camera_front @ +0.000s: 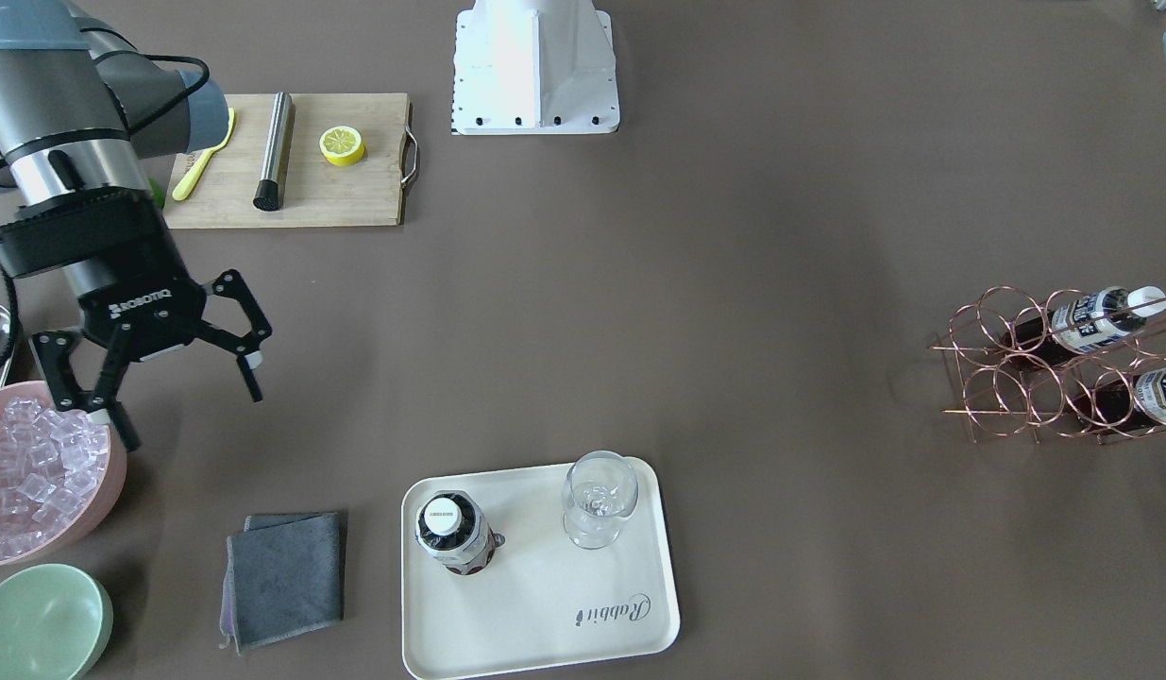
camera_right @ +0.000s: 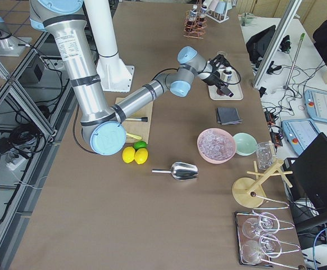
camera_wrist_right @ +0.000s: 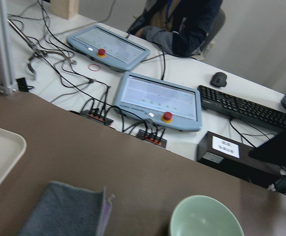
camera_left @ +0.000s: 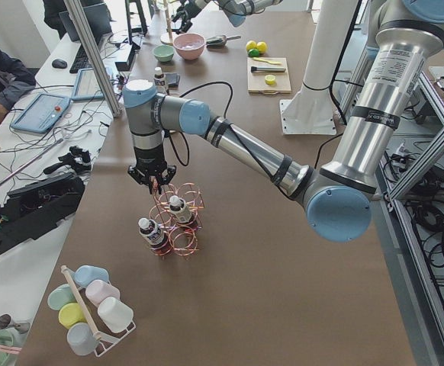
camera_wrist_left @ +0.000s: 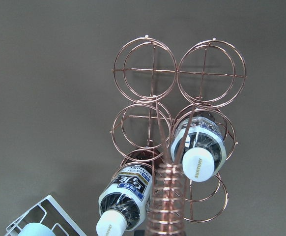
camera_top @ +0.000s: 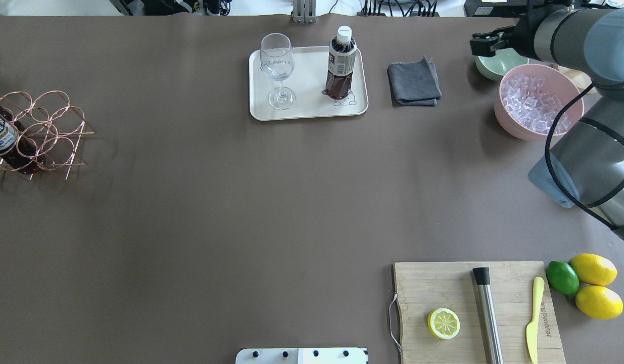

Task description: Take tea from basket to plate

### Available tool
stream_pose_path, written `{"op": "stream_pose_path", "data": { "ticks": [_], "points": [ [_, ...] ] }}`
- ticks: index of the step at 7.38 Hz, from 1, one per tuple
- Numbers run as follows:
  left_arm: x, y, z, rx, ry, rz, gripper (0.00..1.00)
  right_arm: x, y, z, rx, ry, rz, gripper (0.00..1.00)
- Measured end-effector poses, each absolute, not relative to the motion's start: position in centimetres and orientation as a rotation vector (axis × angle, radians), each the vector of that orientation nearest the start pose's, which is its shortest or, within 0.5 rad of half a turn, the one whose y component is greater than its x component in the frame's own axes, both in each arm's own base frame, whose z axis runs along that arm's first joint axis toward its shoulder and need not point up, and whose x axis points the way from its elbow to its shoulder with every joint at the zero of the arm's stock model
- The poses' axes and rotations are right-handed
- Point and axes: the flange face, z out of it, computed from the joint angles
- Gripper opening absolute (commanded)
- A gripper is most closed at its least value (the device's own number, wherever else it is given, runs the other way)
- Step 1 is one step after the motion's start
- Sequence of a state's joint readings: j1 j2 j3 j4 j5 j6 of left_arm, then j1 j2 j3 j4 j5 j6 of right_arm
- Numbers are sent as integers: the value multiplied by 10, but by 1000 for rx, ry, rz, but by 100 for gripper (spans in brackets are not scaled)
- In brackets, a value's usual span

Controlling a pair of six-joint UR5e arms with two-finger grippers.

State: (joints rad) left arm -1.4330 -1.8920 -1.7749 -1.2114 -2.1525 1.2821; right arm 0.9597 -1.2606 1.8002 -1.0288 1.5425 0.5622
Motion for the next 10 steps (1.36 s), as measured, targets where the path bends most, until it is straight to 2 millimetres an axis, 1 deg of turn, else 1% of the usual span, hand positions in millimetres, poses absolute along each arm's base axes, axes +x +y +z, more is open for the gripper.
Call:
{"op": "stream_pose_path", "data": {
  "ticks": [2, 3, 4, 5, 6, 8, 9, 10],
  "points": [
    [2, -584, 421, 511, 432, 1400, 0, -184, -581, 389, 725, -417, 45, 100],
    [3, -580, 416, 520, 436, 1394, 0, -152, -582, 409, 583, -396, 71, 100],
    [4, -574, 416, 529, 453, 1389, 0, -120, -580, 428, 411, -406, 107, 100],
    [5, -570, 418, 530, 465, 1387, 0, -88, -575, 452, 281, -419, 156, 100],
    [6, -568, 422, 526, 474, 1385, 0, -57, -567, 482, 175, -449, 208, 100],
    [7, -569, 426, 518, 475, 1385, 0, 11, -547, 539, 2, -597, 316, 100],
    [7, -570, 427, 516, 474, 1388, 0, 37, -536, 567, -26, -632, 294, 100],
    [8, -572, 430, 510, 477, 1389, 0, 53, -527, 591, -45, -655, 263, 100]
  ]
}}
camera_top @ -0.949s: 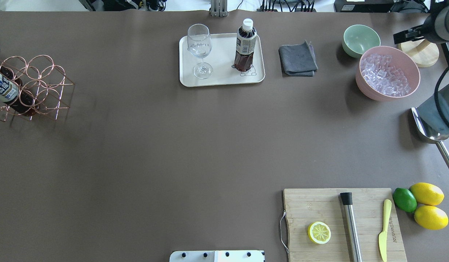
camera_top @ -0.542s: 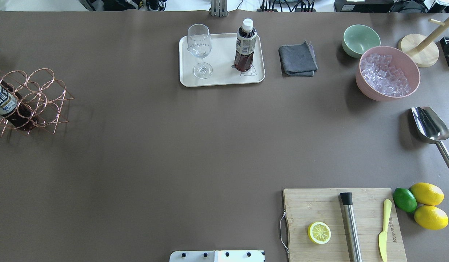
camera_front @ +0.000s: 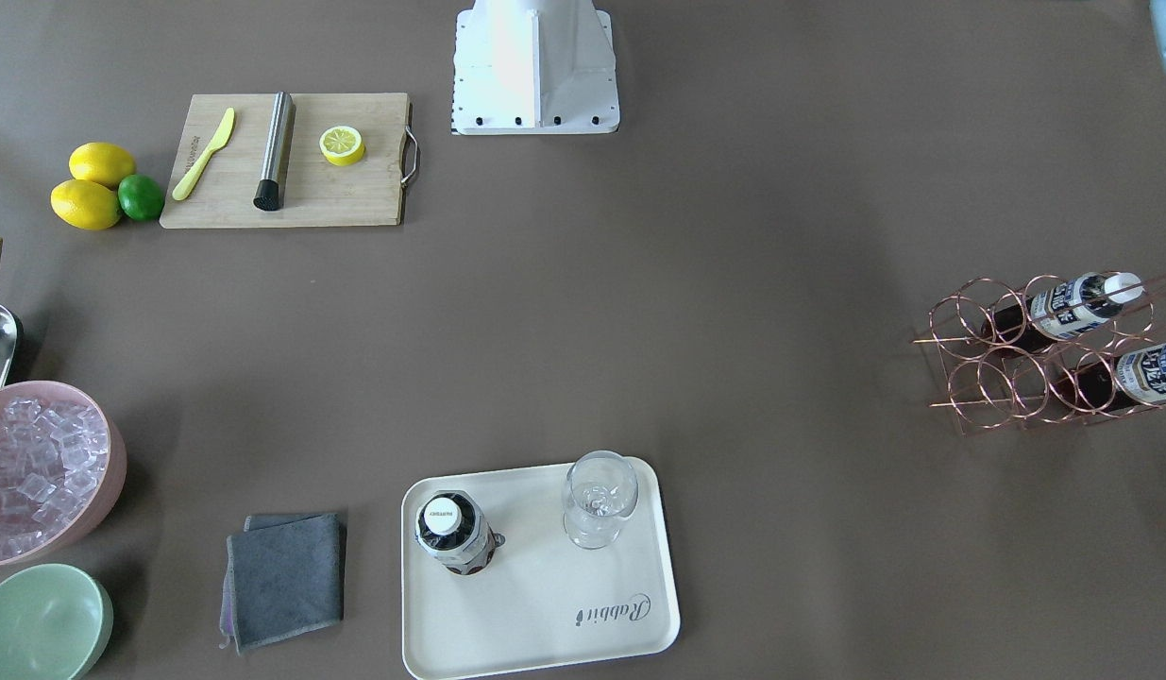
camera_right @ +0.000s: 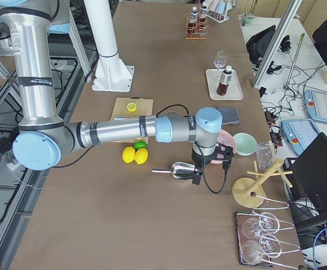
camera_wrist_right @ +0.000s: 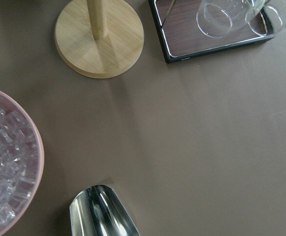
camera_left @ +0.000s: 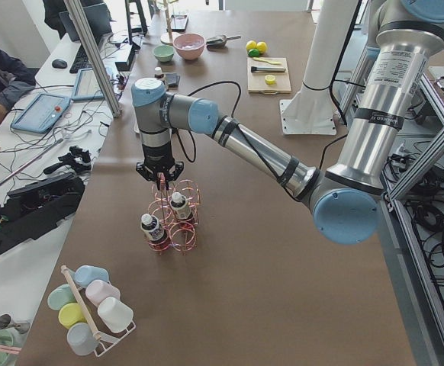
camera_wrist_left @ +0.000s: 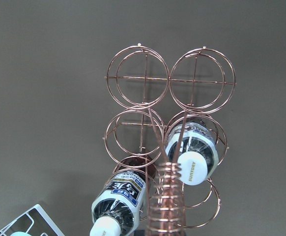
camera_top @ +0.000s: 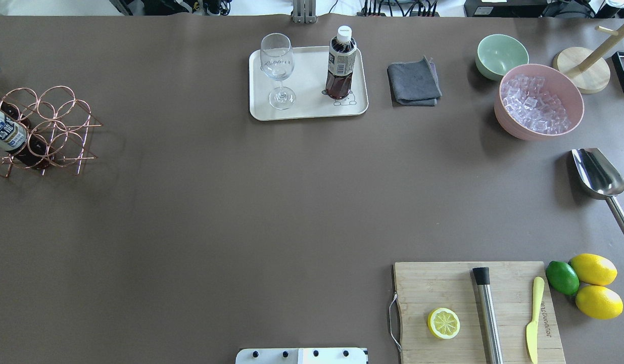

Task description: Take tea from basket to plate

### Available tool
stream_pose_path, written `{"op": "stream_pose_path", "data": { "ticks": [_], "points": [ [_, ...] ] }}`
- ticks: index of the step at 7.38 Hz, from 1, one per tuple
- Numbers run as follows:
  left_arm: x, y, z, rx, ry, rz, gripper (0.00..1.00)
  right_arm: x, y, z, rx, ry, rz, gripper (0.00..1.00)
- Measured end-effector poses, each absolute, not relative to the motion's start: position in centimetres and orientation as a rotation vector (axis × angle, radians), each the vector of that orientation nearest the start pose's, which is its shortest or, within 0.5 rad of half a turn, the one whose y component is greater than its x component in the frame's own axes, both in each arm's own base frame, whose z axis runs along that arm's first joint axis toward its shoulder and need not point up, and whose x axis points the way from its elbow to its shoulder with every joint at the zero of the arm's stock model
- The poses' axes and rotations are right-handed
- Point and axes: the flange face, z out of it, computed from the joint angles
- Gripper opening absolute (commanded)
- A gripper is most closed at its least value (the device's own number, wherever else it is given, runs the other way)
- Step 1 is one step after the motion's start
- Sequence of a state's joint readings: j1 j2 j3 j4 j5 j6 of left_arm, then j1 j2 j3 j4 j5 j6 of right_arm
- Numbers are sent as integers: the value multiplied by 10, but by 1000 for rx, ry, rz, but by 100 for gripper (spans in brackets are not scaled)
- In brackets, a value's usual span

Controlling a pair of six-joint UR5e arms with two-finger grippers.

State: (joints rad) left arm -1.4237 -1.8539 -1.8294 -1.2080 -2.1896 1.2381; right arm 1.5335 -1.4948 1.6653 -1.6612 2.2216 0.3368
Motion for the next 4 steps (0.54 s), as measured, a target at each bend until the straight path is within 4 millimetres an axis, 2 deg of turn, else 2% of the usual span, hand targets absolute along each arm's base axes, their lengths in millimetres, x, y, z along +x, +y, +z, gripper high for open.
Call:
{"op": "stream_pose_path", "data": {
  "ticks": [1, 2, 4],
  "points": [
    [8, -574, 432, 507, 478, 1387, 0, 60, -520, 611, -73, -689, 248, 100],
    [9, -573, 430, 509, 478, 1383, 0, 62, -516, 619, -86, -719, 241, 100],
    [15, -570, 426, 511, 487, 1382, 0, 60, -519, 612, -75, -748, 227, 100]
  ]
}}
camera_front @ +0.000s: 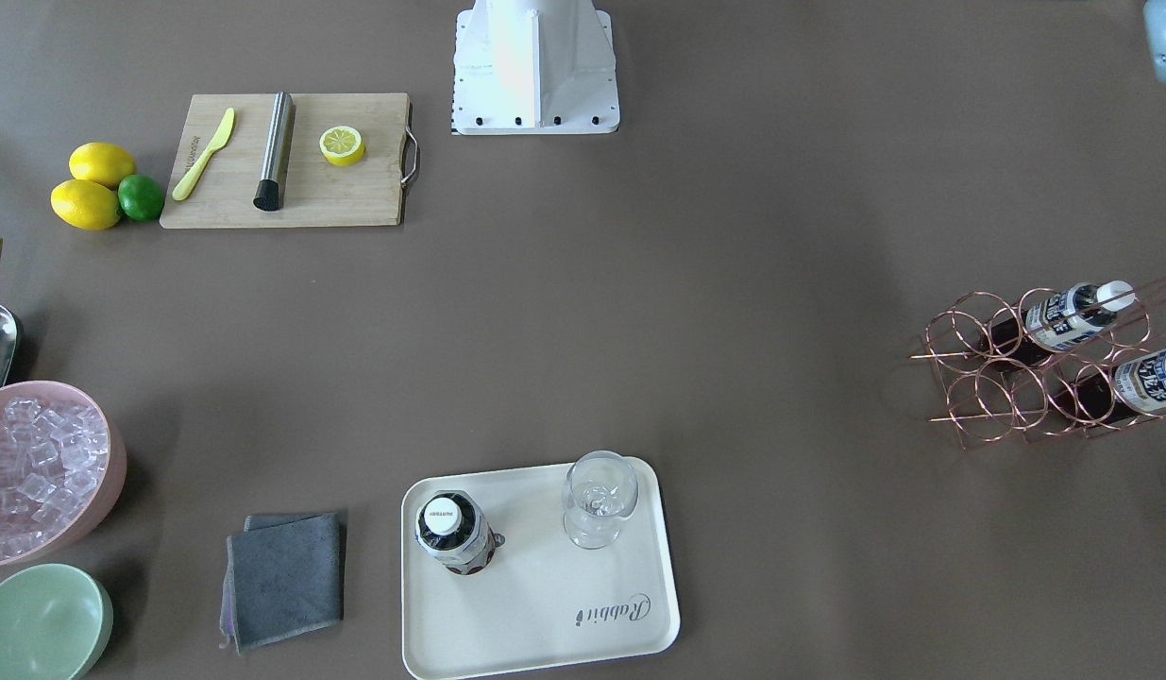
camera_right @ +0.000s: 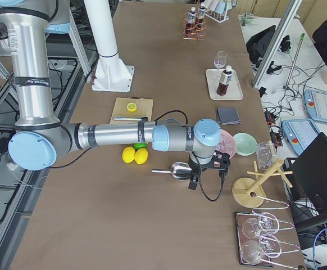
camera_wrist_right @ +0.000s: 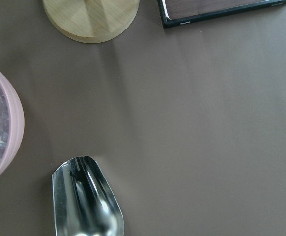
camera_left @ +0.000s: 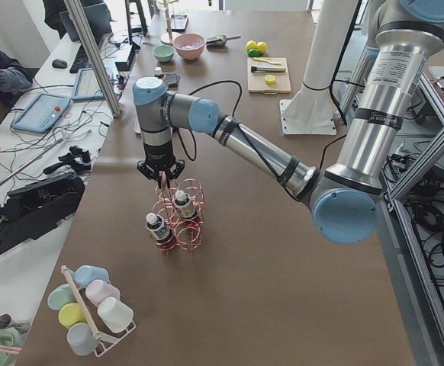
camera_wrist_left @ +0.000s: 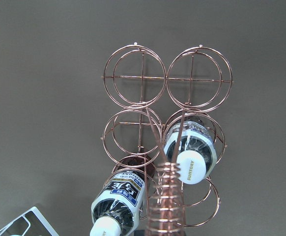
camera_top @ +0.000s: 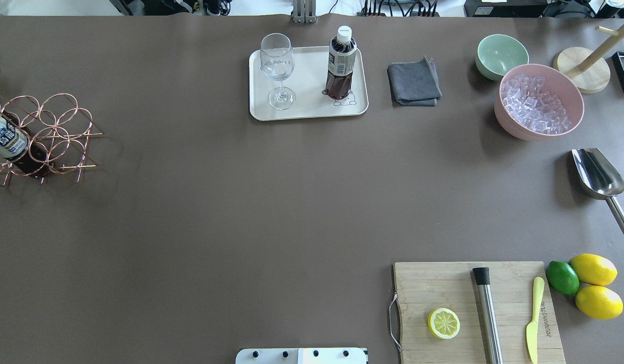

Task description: Take tea from basket to plate

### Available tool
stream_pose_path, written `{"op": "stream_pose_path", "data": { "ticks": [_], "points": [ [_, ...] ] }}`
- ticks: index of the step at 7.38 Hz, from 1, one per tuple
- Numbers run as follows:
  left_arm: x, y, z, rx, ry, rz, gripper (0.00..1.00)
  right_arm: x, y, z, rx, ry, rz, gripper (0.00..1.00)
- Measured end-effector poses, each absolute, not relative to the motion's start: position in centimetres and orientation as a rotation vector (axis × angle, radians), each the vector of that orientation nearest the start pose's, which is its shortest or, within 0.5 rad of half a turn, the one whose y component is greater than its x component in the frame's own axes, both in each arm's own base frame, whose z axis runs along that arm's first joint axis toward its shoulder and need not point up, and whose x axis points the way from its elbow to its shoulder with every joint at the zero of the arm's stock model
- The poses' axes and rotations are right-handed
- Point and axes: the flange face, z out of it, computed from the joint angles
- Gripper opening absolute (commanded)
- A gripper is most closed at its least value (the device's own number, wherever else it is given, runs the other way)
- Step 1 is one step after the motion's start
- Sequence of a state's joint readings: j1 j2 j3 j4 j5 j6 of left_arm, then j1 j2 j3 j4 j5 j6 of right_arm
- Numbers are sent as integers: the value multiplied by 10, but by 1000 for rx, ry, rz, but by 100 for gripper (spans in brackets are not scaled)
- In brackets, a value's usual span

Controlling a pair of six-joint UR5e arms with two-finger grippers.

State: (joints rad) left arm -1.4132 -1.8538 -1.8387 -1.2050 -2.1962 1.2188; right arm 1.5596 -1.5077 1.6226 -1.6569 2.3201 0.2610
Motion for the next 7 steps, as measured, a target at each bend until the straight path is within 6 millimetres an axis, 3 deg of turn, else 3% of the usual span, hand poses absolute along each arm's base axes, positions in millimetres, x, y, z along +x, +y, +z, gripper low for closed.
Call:
{"op": "stream_pose_path", "data": {
  "ticks": [2, 4, 5, 6, 7],
  "points": [
    [19, -570, 425, 513, 491, 1385, 0, 58, -518, 601, -59, -765, 217, 100],
    [19, -569, 424, 515, 492, 1385, 0, 57, -515, 602, -64, -769, 217, 100],
    [19, -569, 424, 515, 492, 1386, 43, 55, -514, 606, -73, -771, 220, 100],
    [19, -569, 424, 515, 491, 1386, 98, 50, -512, 613, -90, -768, 216, 100],
    [19, -569, 424, 515, 491, 1387, 98, 44, -511, 617, -101, -766, 209, 100]
  ]
}}
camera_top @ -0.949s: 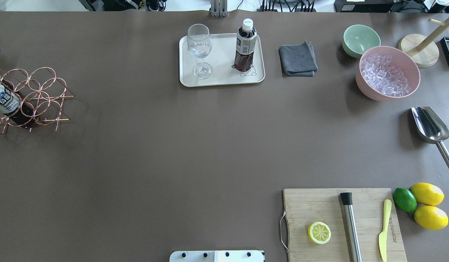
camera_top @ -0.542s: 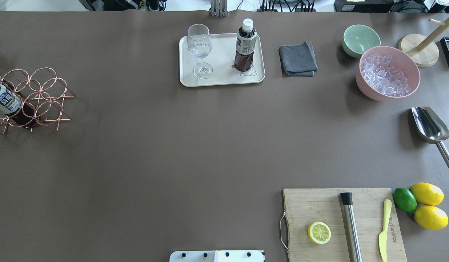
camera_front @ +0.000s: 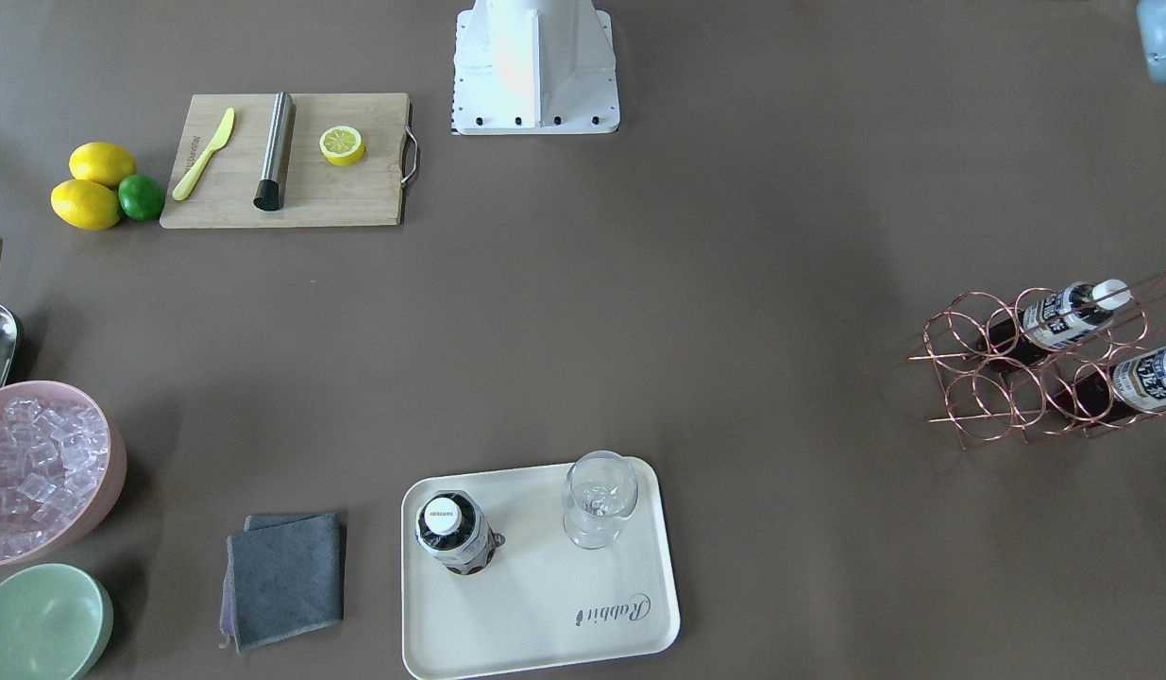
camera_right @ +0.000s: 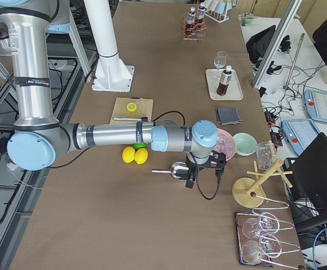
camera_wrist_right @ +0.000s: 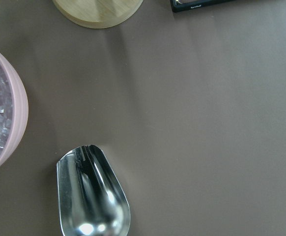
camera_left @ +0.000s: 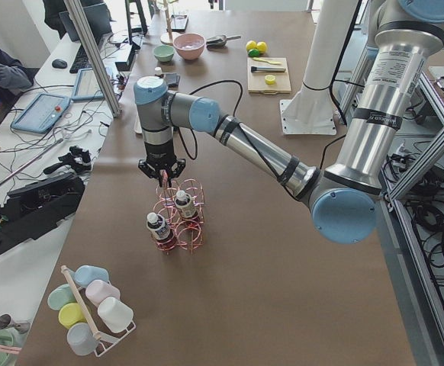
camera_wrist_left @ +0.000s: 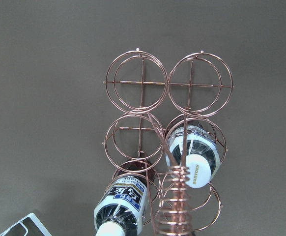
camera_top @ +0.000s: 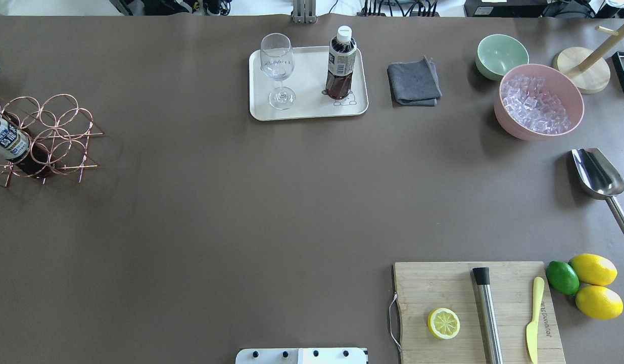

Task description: Take tea from basket to plate

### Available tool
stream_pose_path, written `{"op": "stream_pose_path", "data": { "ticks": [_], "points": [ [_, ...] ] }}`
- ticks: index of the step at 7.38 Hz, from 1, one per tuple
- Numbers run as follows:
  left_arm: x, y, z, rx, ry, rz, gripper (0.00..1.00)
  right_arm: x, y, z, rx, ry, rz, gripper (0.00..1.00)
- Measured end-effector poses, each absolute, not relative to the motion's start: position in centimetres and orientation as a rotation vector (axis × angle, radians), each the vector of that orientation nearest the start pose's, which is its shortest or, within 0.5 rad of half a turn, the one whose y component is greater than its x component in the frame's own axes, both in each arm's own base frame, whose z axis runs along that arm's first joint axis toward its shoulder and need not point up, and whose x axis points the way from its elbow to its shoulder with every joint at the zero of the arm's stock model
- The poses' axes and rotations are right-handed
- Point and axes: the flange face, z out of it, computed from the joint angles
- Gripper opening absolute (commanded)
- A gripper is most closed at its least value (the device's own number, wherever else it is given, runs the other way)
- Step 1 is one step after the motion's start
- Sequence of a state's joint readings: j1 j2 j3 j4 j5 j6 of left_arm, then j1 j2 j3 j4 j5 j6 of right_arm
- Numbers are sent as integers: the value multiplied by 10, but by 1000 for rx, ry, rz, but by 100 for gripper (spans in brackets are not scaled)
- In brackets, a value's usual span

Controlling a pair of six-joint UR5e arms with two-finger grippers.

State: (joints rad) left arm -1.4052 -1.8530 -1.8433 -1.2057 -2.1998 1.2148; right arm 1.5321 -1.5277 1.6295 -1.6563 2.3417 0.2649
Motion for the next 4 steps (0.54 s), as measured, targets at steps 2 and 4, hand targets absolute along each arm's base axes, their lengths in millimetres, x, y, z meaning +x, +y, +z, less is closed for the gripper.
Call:
{"op": "stream_pose_path", "data": {
  "ticks": [2, 4],
  "points": [
    [19, -569, 426, 512, 492, 1387, 98, 40, -510, 620, -109, -764, 203, 100],
    [16, -568, 429, 505, 493, 1381, 98, 40, -510, 621, -110, -762, 202, 100]
  ]
}}
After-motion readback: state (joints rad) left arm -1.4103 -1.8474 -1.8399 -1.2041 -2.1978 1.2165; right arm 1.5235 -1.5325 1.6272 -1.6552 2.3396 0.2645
